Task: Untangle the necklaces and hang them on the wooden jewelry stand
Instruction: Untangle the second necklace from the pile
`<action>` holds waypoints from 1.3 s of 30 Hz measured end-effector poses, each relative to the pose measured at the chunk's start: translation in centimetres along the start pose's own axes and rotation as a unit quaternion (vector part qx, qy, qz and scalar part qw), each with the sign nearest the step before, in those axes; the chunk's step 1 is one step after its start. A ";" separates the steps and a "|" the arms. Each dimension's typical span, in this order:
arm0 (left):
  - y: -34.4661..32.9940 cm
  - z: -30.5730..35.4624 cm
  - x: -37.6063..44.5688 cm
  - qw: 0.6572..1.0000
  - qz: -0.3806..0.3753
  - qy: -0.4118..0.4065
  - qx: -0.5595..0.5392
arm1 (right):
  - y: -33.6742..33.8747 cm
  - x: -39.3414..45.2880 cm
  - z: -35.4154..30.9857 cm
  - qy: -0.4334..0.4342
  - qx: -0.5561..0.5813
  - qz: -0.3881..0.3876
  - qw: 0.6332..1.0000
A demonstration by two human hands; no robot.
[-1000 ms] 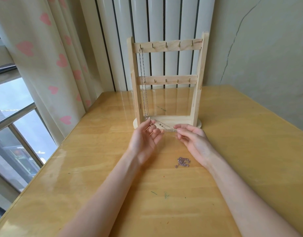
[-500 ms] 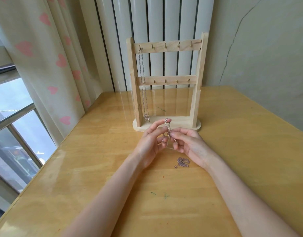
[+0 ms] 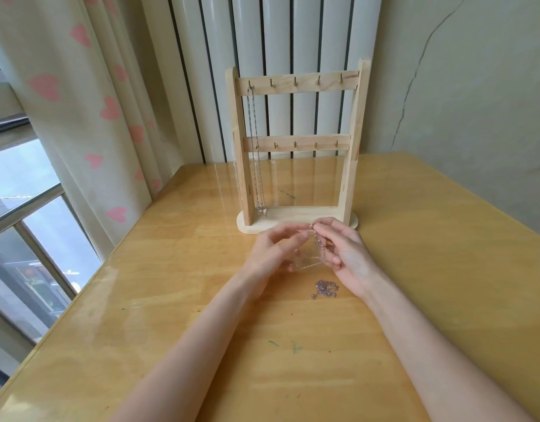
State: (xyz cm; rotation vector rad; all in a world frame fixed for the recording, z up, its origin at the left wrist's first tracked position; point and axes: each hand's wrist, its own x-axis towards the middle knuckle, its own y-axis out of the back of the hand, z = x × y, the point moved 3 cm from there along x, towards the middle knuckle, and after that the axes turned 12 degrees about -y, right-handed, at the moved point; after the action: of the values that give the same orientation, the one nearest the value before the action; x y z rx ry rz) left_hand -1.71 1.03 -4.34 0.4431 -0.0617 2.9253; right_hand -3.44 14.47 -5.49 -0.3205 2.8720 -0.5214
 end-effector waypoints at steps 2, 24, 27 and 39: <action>-0.3 -0.2 0.0 0.999 -0.019 -0.007 0.038 | -0.1 -0.1 0.1 0.003 -0.022 -0.017 1.000; 1.8 -0.8 0.8 0.985 0.146 0.056 -0.068 | 0.7 0.0 -0.1 0.023 -0.005 0.023 0.999; 1.4 -0.9 0.9 0.992 0.118 -0.014 0.036 | 0.6 0.1 0.0 0.019 -0.024 0.018 0.999; 0.7 -0.3 0.7 0.990 0.046 -0.082 0.109 | 0.1 -0.1 0.2 0.033 -0.132 0.007 0.991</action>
State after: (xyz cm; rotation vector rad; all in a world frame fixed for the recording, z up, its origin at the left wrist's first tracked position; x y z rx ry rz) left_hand -2.59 0.46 -4.45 0.7317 0.2241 2.9917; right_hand -3.32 14.53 -5.75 -0.3286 3.0073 -0.1495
